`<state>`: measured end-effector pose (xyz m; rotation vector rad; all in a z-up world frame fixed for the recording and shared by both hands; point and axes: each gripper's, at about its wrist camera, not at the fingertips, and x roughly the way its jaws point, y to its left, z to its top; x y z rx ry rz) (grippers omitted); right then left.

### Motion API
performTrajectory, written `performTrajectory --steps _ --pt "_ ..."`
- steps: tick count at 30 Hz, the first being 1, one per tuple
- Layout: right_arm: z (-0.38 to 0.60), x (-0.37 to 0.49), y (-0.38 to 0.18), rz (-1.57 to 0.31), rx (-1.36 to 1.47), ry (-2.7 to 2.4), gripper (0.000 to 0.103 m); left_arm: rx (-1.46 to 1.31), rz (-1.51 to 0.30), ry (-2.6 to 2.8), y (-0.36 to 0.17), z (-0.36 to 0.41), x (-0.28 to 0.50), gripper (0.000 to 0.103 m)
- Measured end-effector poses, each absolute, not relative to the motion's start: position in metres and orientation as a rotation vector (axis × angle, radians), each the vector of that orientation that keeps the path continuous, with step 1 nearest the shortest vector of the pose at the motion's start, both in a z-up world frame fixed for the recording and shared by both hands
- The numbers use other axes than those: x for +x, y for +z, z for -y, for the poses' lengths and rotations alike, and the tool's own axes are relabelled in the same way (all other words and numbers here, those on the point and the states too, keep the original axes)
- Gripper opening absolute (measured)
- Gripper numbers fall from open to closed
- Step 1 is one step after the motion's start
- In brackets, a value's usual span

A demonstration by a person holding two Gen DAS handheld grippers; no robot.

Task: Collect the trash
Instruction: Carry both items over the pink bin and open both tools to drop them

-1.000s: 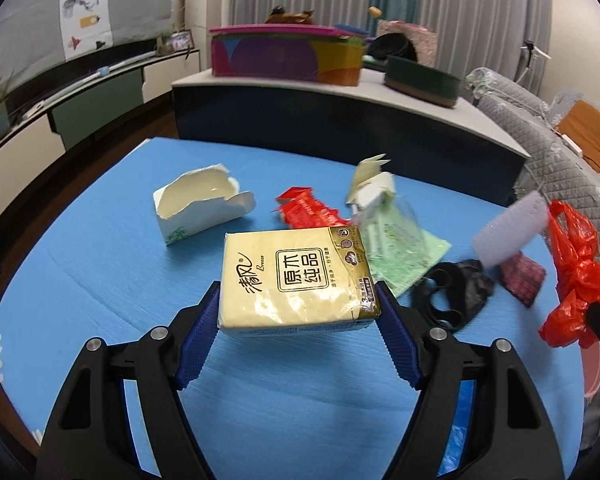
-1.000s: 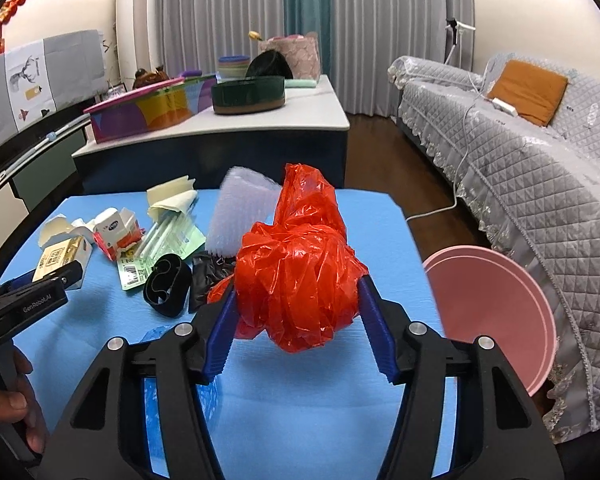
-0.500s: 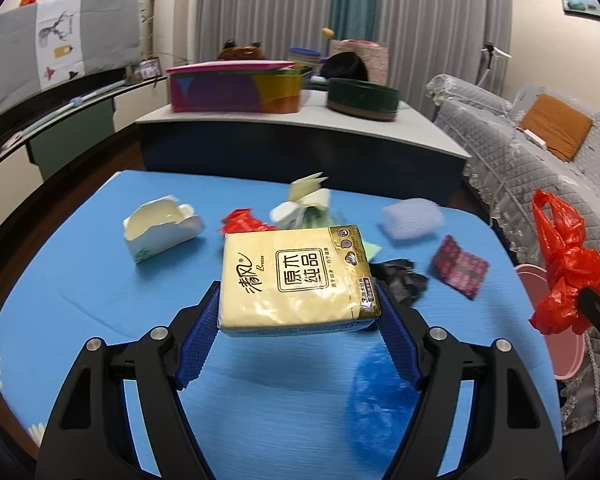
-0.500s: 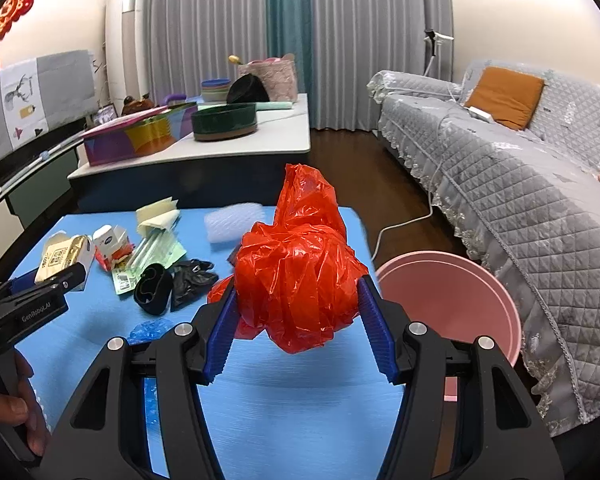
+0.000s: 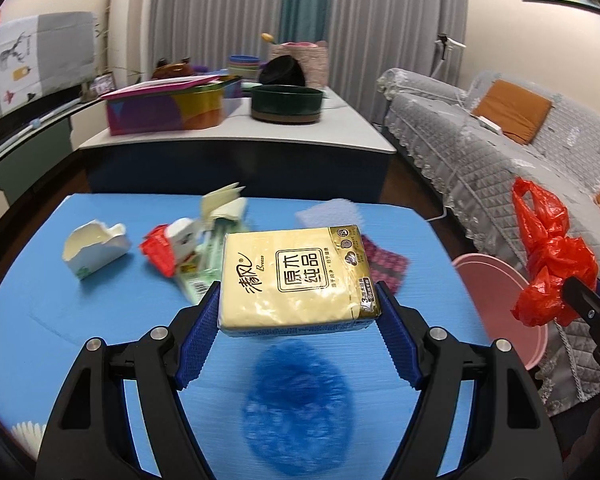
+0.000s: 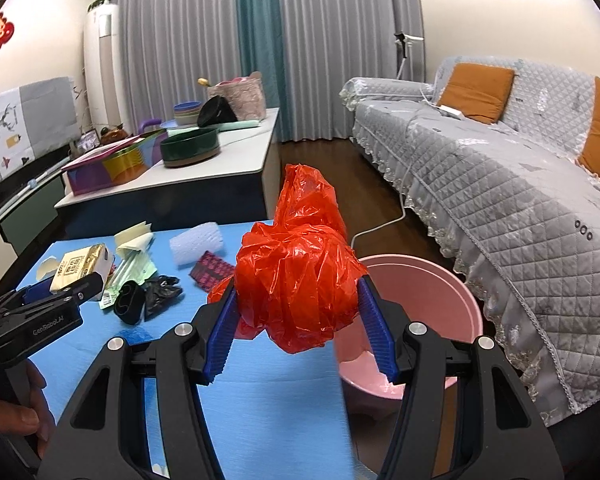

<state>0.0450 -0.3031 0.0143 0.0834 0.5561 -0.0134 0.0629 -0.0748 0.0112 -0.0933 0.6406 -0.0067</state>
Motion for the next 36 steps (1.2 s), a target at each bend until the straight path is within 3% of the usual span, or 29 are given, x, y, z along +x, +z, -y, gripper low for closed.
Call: performTrajectory --steps 19,36 --pt "0.379 0.049 0.027 -0.566 0.143 -0.104 0.058 -0.036 -0.644 -0.169 0.03 0.165 0.086 0.072" --pt "0.439 0.084 0.001 -0.643 0.219 -0.204 0.058 -0.014 -0.646 -0.305 0.042 0.237 0.14 0.072"
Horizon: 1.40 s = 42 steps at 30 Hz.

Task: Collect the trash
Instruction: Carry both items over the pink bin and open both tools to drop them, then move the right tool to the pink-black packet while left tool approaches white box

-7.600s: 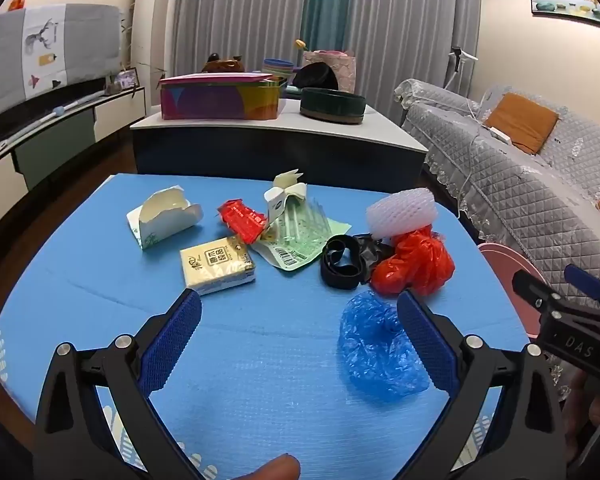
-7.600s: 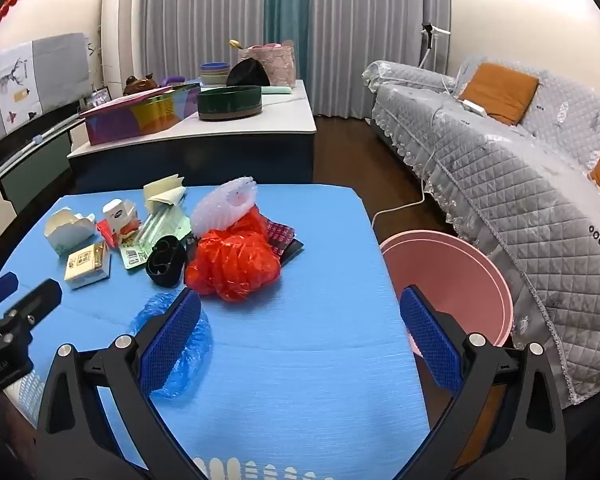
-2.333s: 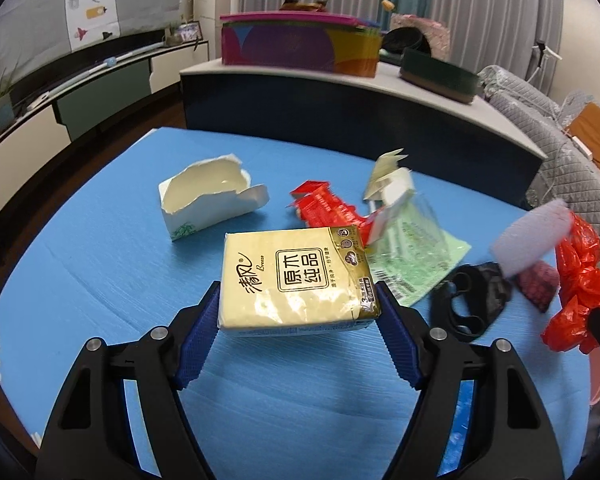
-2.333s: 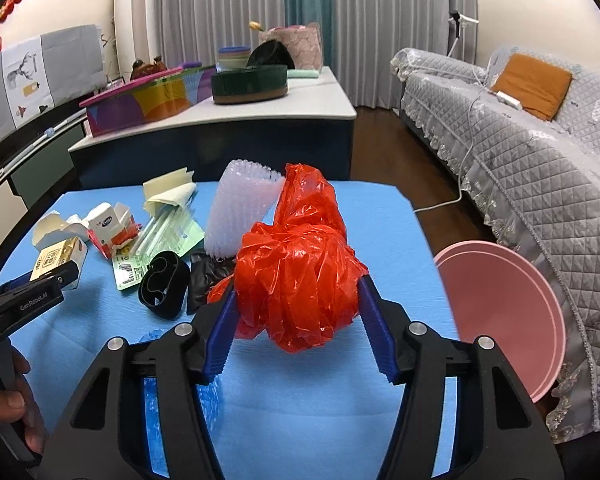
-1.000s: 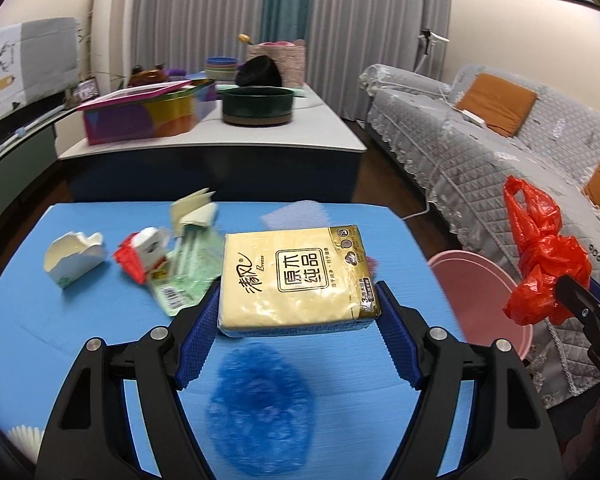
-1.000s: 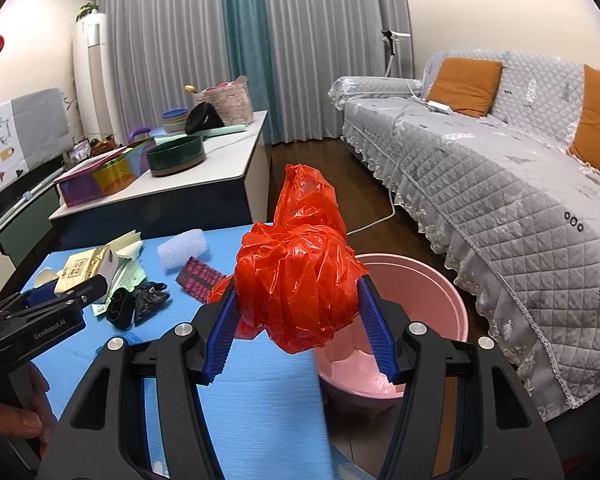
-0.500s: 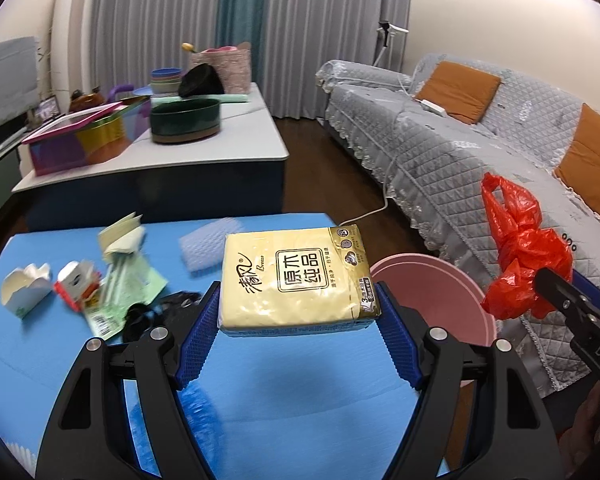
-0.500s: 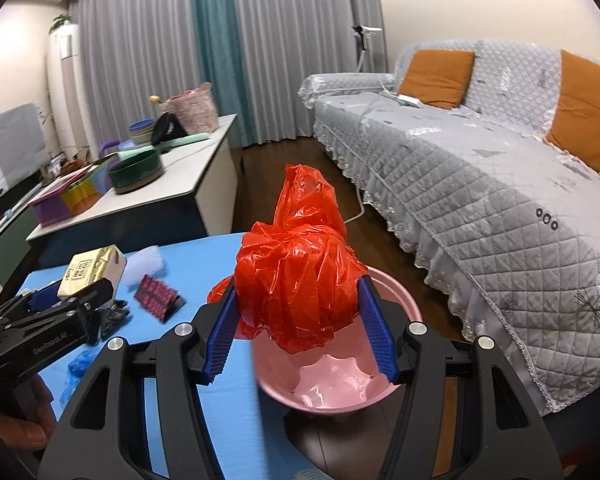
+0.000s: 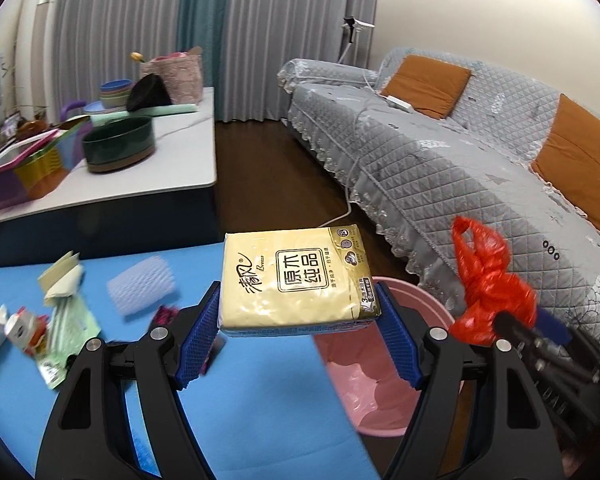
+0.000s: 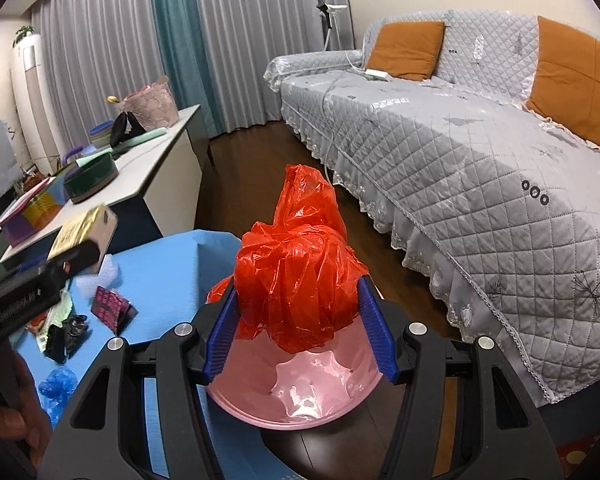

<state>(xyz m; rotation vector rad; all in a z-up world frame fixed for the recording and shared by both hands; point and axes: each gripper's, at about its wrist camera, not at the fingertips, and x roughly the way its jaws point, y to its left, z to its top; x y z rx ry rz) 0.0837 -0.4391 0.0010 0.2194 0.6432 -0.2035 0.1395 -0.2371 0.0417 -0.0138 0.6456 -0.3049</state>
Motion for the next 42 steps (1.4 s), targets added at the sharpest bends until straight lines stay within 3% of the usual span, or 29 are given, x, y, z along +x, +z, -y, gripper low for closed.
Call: performTrajectory --steps 25,28,30,42 --pt "0.448 0.105 -0.028 -0.719 0.215 -0.232 0.058 0.024 -0.686 -0.426 0.031 0.29 0.181 0.072" --pt "0.446 0.107 -0.029 -0.73 0.206 -0.233 0.066 0.032 -0.694 -0.454 0.031 0.295 0.182 0.074" --pt "0.445 0.108 -0.03 -0.735 0.193 -0.25 0.074 0.031 -0.706 -0.473 0.03 0.297 0.182 0.082" --pt "0.446 0.105 -0.025 -0.716 0.218 -0.252 0.075 0.018 -0.688 -0.445 0.039 0.283 0.173 0.083"
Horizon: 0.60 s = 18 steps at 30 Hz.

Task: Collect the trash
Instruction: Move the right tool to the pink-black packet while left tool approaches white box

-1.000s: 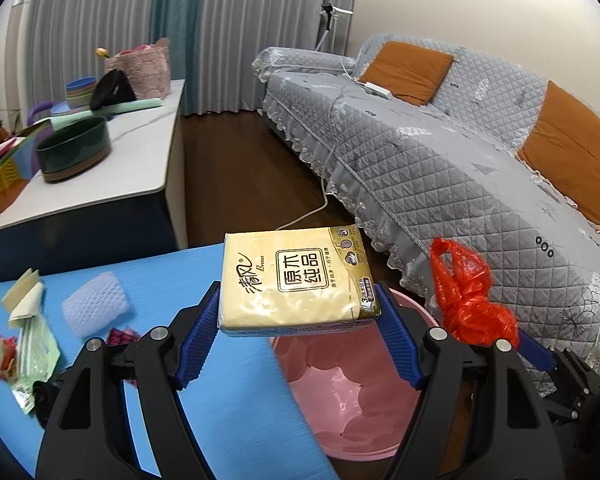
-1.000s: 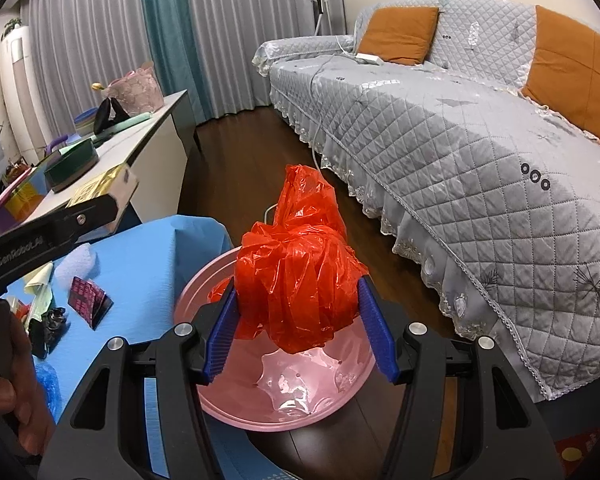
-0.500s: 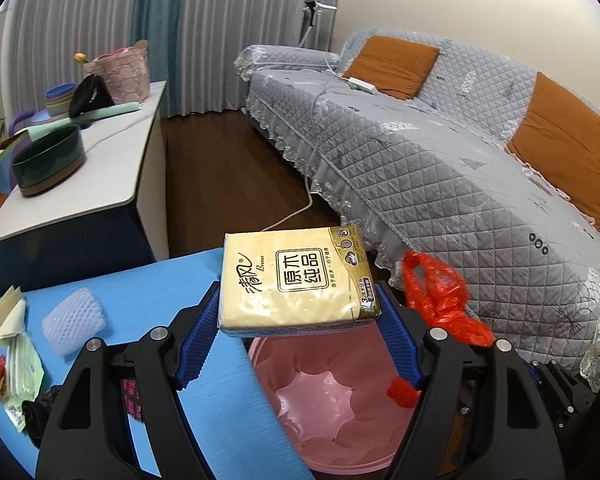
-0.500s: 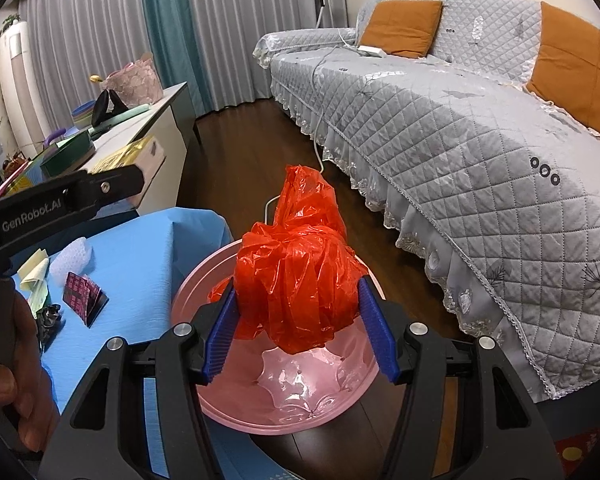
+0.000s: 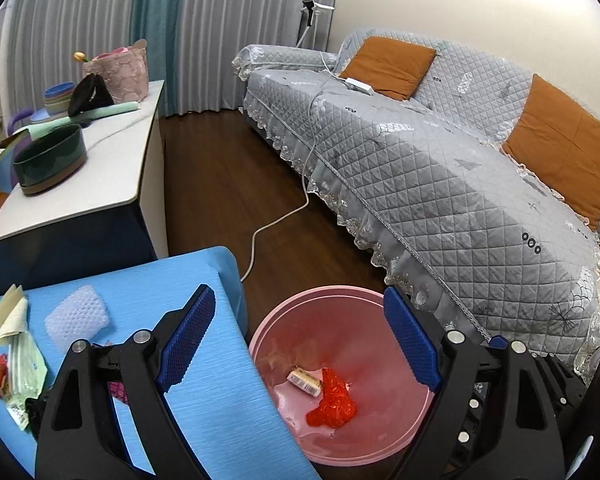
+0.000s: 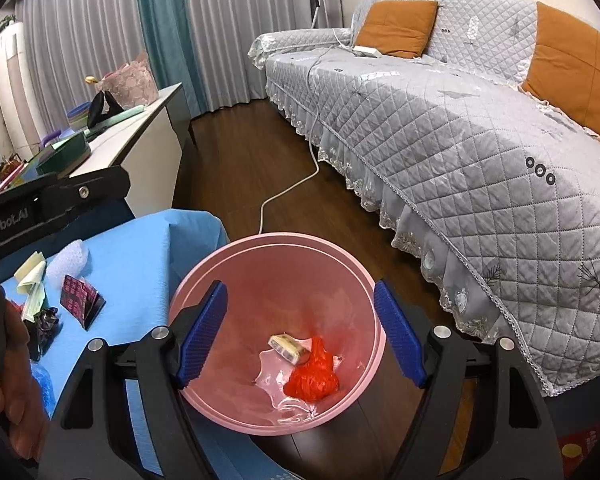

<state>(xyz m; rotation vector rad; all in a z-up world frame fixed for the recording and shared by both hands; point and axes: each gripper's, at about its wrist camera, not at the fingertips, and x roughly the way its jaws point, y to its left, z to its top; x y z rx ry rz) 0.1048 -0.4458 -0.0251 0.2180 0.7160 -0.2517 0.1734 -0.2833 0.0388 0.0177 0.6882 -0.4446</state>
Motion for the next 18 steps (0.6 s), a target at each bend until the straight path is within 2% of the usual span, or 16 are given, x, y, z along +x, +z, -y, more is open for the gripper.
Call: performTrajectory --steps 10,18 --pt "0.433 0.101 -0.012 -0.678 0.216 -0.227 0.074 0.004 -0.646 -0.403 0.062 0.254 0.155 0.083" --pt "0.4 0.098 0.003 -0.639 0.203 -0.16 0.073 -0.019 -0.601 -0.324 0.086 0.198 0.132 0.083"
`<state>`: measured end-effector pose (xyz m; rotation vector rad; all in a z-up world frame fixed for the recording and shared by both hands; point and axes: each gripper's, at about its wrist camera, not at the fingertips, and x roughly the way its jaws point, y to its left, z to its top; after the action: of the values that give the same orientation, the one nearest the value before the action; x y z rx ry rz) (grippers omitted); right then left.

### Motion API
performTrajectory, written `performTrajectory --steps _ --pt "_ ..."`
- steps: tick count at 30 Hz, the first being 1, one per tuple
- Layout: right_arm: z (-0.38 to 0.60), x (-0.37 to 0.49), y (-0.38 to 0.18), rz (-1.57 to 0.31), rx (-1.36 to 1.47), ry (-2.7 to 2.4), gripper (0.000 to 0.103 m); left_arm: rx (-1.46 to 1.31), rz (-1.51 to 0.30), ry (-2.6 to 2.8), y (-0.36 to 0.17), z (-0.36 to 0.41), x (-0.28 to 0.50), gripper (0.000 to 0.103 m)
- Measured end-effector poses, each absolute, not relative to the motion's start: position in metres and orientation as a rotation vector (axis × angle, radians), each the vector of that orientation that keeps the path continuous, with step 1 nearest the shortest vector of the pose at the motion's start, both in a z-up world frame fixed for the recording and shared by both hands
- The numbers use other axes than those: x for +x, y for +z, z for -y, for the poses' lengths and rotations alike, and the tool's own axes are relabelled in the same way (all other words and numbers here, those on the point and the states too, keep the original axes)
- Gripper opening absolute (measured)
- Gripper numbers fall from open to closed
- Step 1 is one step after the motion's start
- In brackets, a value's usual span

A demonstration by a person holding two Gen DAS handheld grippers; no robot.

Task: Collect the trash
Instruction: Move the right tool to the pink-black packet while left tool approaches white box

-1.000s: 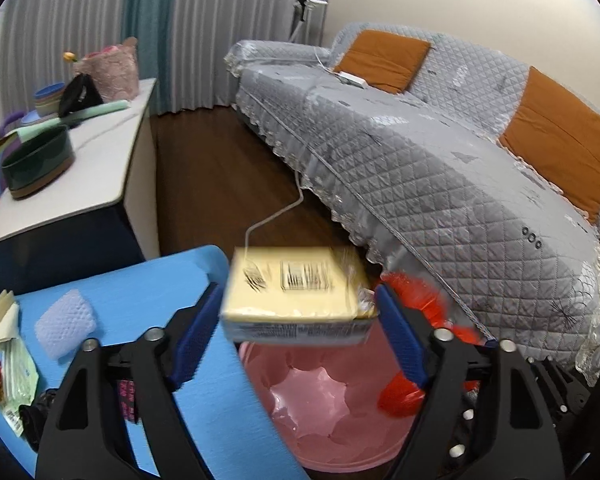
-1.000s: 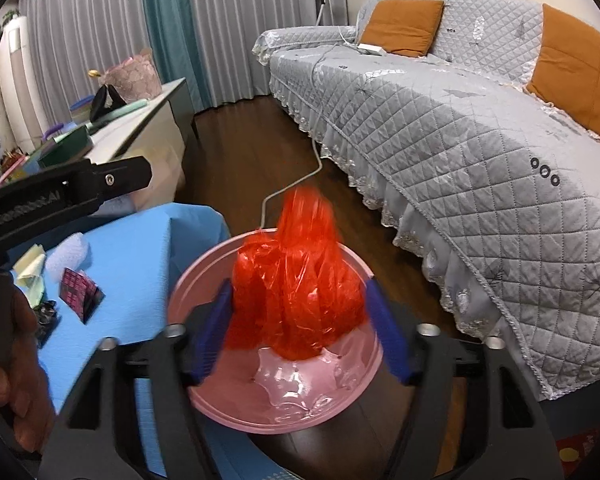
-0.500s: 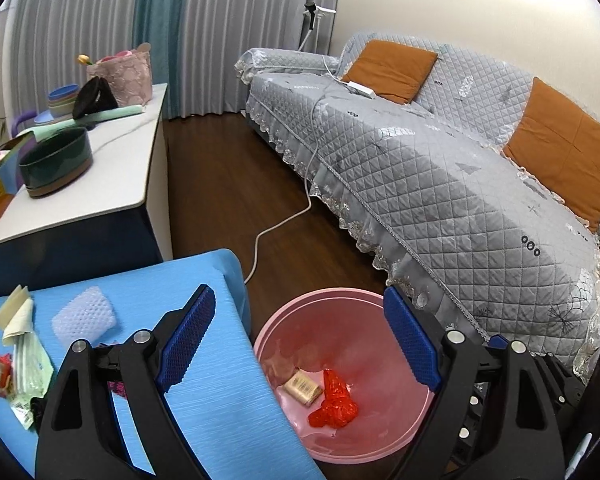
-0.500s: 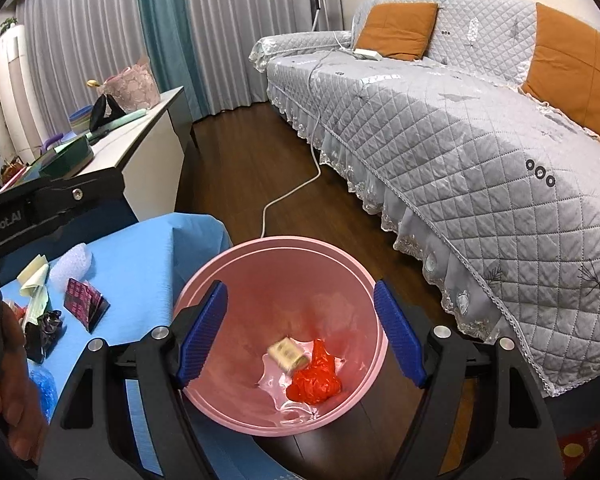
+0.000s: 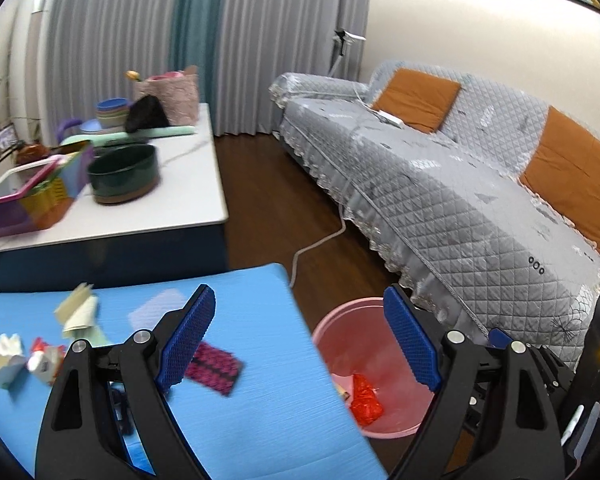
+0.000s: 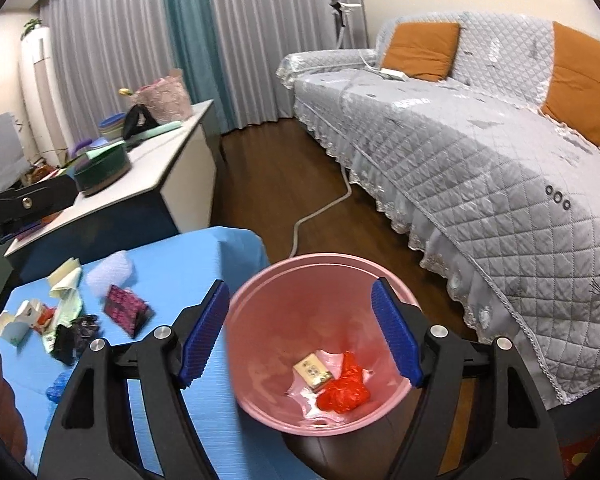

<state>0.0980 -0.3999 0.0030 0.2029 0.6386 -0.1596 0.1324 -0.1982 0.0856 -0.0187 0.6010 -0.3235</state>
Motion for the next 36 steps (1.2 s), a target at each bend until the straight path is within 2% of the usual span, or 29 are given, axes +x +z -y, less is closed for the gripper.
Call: performTrajectory --steps 13,21,26,36 --pt "0.317 0.104 0.012 -0.628 0.158 0.012 0.063 -0.051 -0.567 -0.158 0.092 0.081 0.1 0.083" --pt "0.287 0.122 -0.001 -0.679 0.187 0.065 0.056 -0.101 -0.585 -0.009 0.068 -0.001 0.092 0.083" --pt "0.271 0.135 -0.014 -0.713 0.187 0.092 0.046 -0.143 -0.587 0.105 0.043 -0.045 0.088 0.082" --pt "0.254 0.16 -0.032 -0.753 0.2 0.103 0.045 -0.177 -0.602 0.257 0.012 -0.097 0.095 0.078"
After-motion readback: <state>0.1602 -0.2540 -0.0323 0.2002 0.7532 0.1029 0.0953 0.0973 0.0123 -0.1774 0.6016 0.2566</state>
